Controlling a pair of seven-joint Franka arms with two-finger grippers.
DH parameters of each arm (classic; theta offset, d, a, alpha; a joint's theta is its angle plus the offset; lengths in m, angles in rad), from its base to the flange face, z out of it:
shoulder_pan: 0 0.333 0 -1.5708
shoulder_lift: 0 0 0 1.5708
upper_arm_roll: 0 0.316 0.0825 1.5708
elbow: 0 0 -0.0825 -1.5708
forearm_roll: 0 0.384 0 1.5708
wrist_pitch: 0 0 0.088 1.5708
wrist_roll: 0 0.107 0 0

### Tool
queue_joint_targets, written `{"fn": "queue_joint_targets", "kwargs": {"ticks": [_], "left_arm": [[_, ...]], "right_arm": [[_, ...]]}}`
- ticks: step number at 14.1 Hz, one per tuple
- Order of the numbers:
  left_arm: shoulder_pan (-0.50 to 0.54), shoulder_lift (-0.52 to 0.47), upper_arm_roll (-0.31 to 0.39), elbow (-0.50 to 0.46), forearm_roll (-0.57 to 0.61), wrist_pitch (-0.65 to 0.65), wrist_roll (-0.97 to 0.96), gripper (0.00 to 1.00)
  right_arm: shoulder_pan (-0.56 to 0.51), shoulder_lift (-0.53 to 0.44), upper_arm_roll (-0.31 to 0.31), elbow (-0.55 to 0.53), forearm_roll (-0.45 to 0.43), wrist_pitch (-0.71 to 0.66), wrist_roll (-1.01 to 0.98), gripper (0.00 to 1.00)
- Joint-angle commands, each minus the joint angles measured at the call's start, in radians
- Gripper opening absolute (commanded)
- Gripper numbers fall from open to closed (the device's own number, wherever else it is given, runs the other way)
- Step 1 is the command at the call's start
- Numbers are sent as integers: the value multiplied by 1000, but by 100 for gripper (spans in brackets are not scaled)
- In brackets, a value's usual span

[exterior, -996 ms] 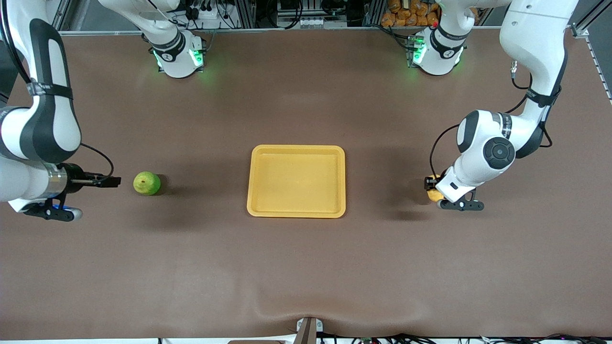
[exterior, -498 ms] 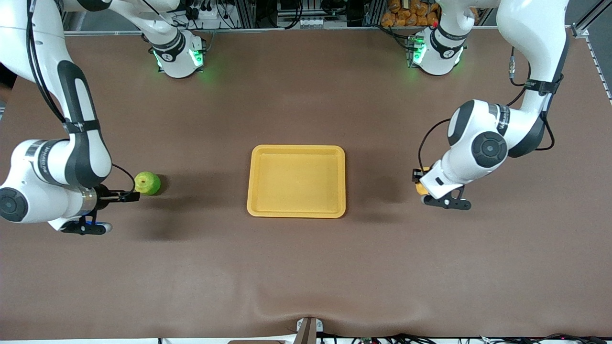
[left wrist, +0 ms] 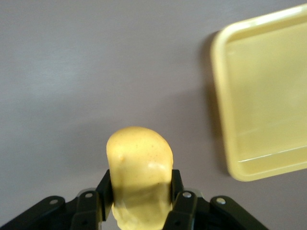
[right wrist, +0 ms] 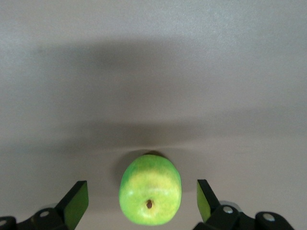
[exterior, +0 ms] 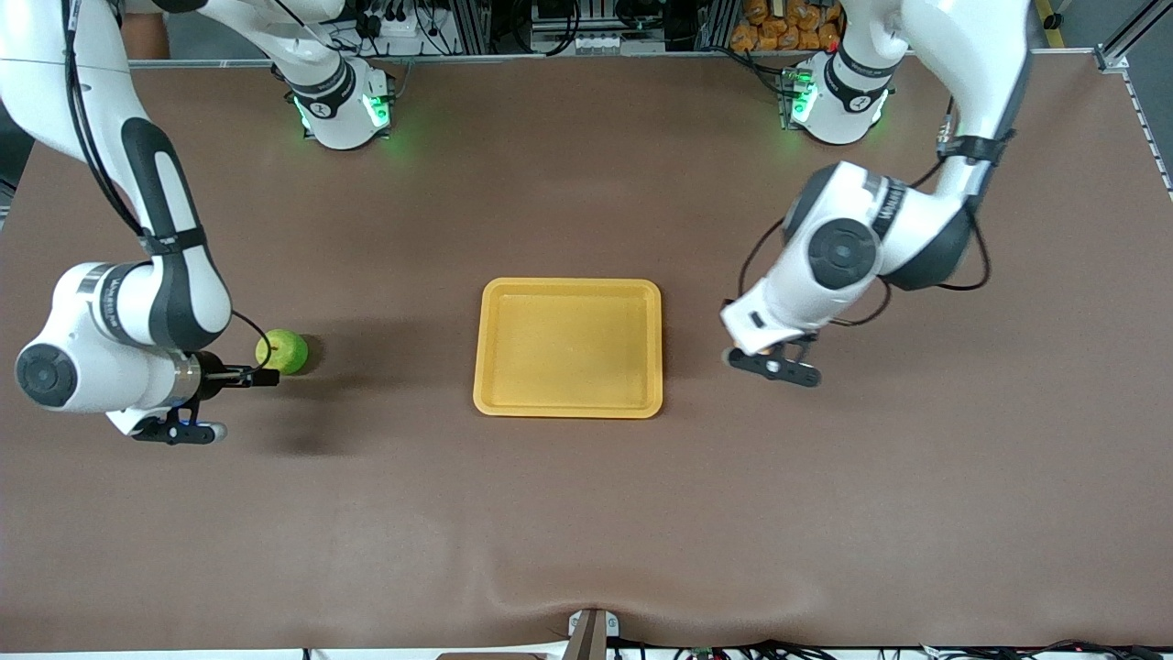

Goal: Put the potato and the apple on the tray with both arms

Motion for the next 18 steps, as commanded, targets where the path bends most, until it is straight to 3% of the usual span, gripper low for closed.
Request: {"fn": "queue_joint_targets", "kwargs": {"ticks": [1,9,13,17,18], "left_arm": [[-85,55,6,74,5,-27,-90,0],[-227,206,15,221,15,-27,-322,0],[-257,247,17,229,58,-19,-449,0],[-293,301,18,264,109,-16,-575,0],[-293,310,17,264,132,-15,-586,0]], "right_arm": [[-6,-128,7,-224,19,146,-18,100],[-9,-146,8,-338,45,286,-18,100],[-9,-160,8,-424,46,403,-20,100],[-12,-159,10,-436,47,423,-20,100],[-12,-159,10,-436,53,426,-20,78]]}}
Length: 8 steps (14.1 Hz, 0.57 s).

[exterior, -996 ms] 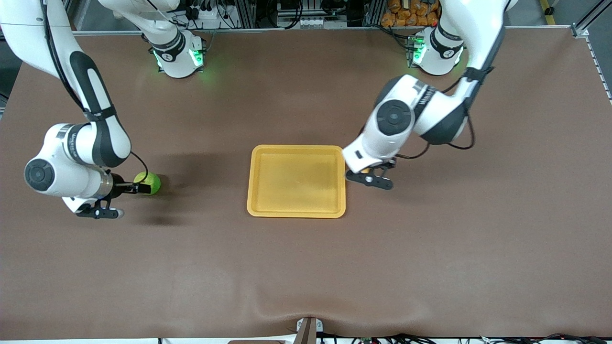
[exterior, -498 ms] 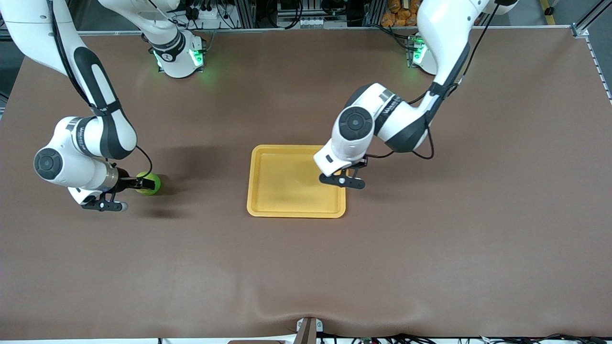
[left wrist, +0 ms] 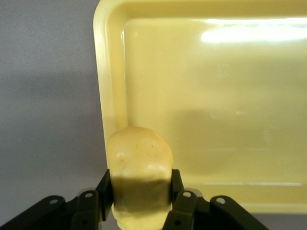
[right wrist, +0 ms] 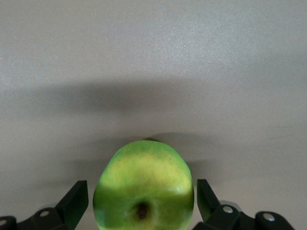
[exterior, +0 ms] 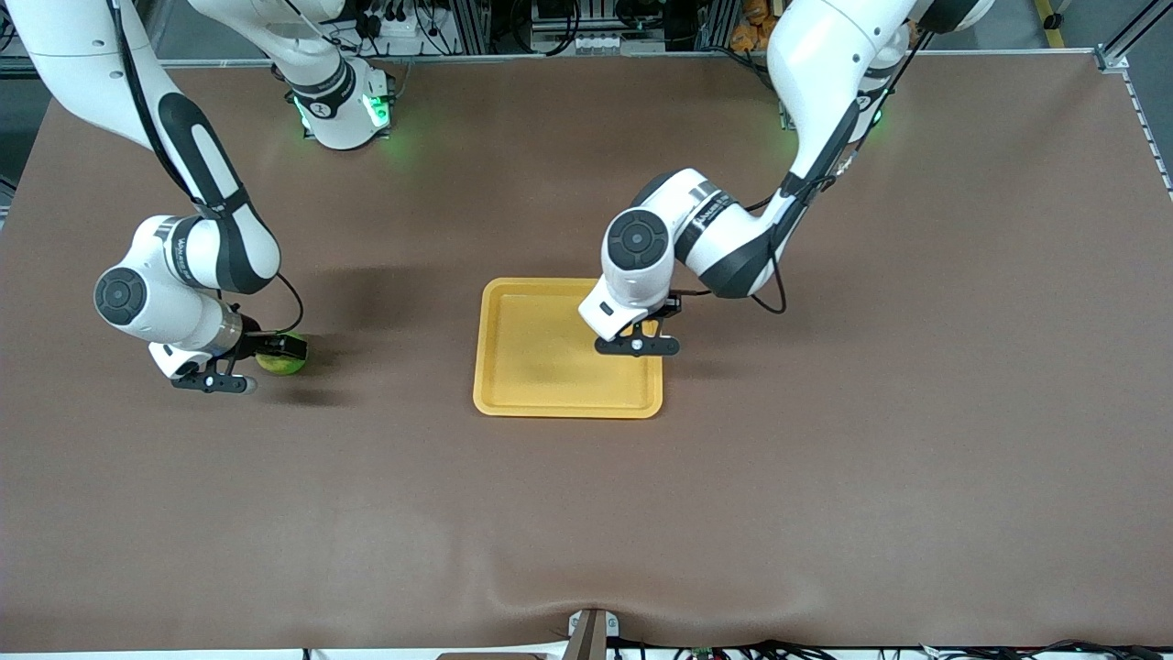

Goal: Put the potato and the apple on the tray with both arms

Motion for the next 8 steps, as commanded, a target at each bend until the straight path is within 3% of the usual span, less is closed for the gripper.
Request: {"fn": "queue_joint_targets", "kwargs": {"ticks": [1,2,4,8], "left_arm": [[-27,43,11,42,58,-12,-55,0],[-36,51,12,43,62,-11,-56,0],[-37,63,11,53,91,-8,-56,0],[-42,88,11,53,107,29,-55,0]], "right_arm": [[-13,-45,9,-38,35,9,-20,49],[-13,-45,9,-38,35,10,-20,29],[-11,-45,9,-35,35,10,-23,0],[-2,-78,11,-13,35,-23,-67,0]]}}
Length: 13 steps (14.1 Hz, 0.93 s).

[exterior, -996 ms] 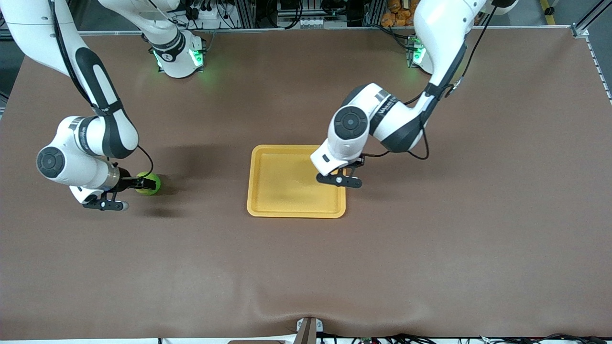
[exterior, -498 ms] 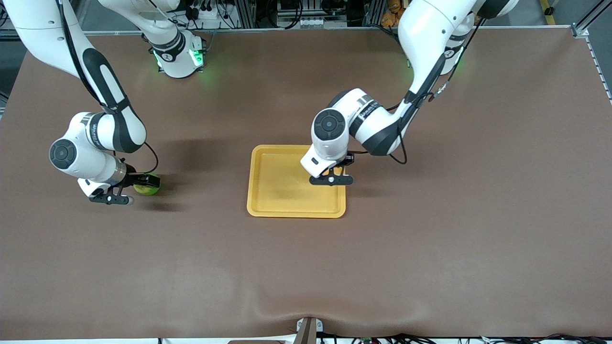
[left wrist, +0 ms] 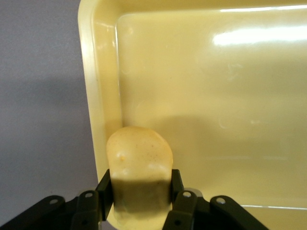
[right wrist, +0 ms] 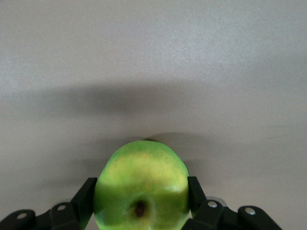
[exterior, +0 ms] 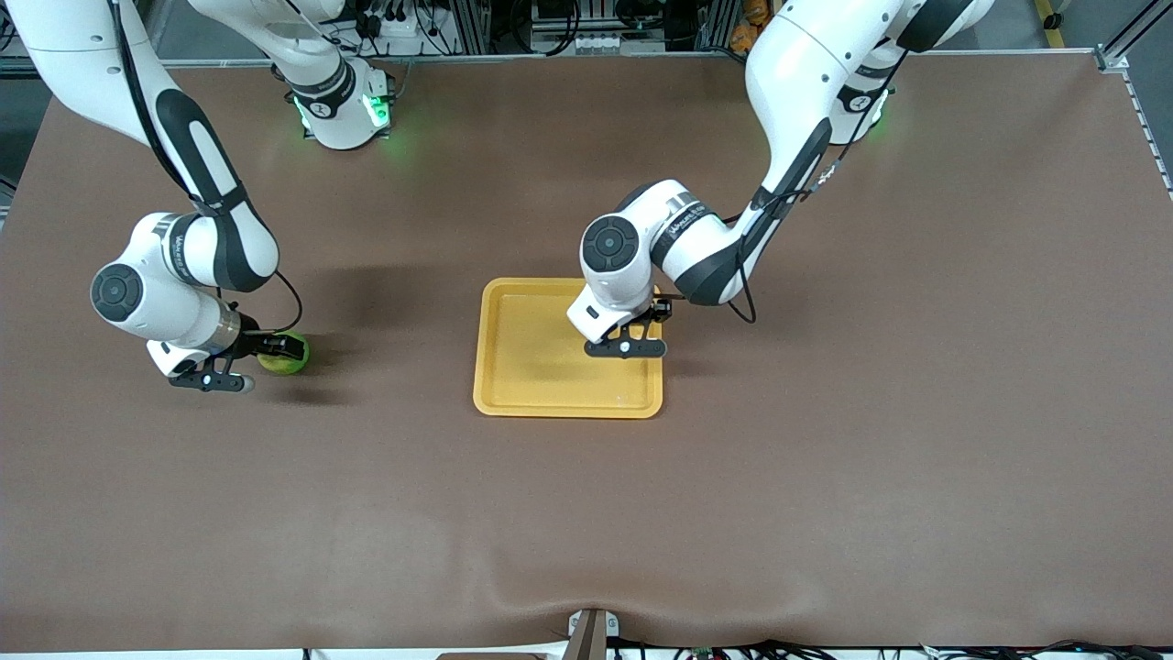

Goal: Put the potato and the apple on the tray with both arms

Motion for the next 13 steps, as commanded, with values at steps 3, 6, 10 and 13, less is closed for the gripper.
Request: {"fn": "queue_joint_targets", "kwargs": {"ticks": [3,6,10,13], "left_arm": [[-32,40,10,29,64,18,-22,0],[-34,58,11,29,66,41,-21,0],[-32,66,11,26,107,44,-21,13],[-31,65,11,26,107,44,-22,49]], "right_arm": [[2,-66,13,63,23,-165,-147,0],[4,-77,44,77,23,-184,-185,0],[4,-98,92,83,23,-184,-317,0],[4,-101,174,91,21,-172,-391,0]]}}
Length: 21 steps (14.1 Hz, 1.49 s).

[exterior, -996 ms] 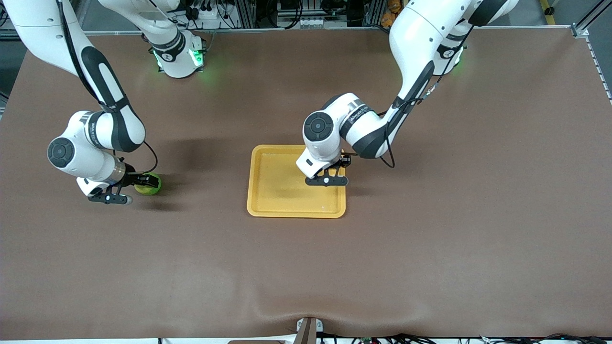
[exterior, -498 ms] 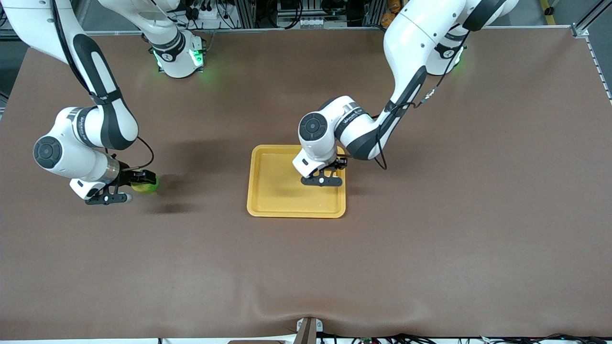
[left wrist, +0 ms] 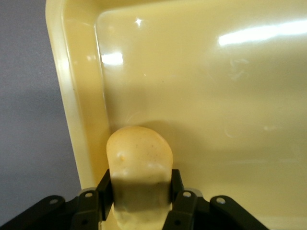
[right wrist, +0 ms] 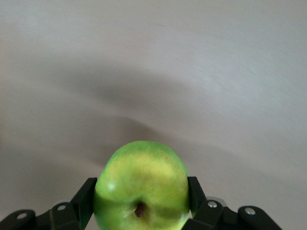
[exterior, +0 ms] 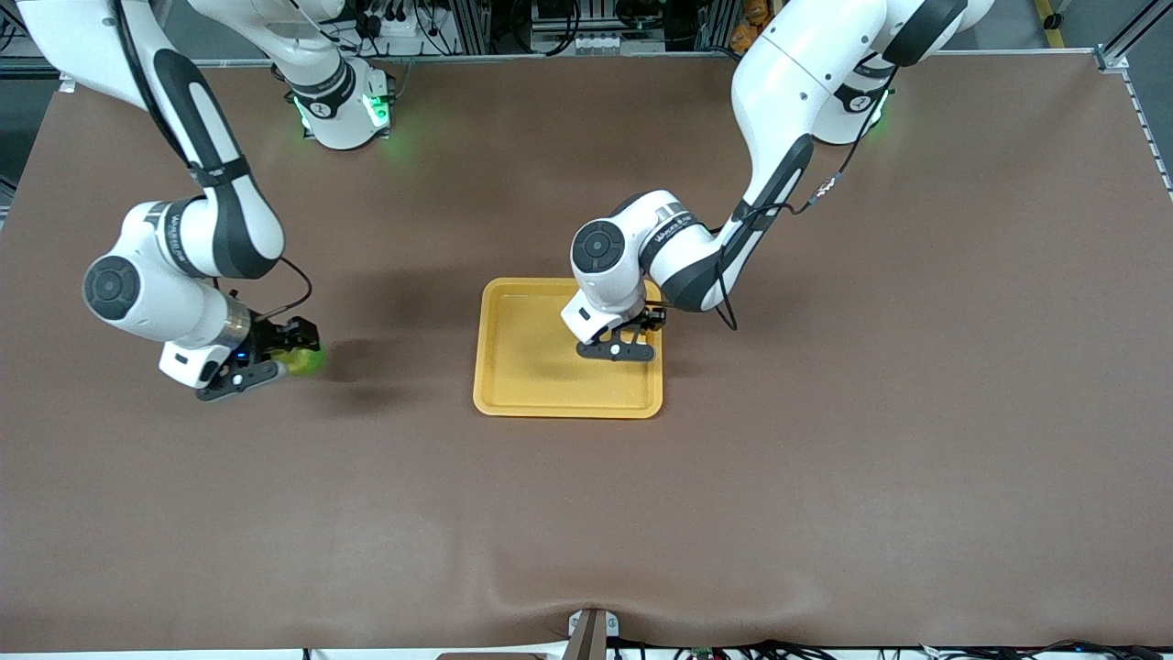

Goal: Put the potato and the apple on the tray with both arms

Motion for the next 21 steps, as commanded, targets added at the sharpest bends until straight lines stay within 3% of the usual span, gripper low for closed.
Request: {"fn": "queue_joint_targets", "kwargs": {"ticks": [1,2,4,8,13,21], "left_arm": [[-11,13,9,24,29,0,-22,69],[-11,10,9,24,29,0,-21,100],[-8,-2,9,26,29,0,-18,100],[24,-71,8,67,17,-41,-13,100],[102,-171,0,69,-2,-146,56,100],[279,-340,0,66,-65,-282,162,100]], "right_arm": [[-4,-22,82,15,17,-2,-84,0],[-3,-19,113,20,17,4,-116,0],[21,-16,159,21,17,47,-181,0],[104,-5,162,35,17,142,-433,0],[198,76,160,132,15,177,-721,0],[325,164,159,130,0,290,-761,0]]}}
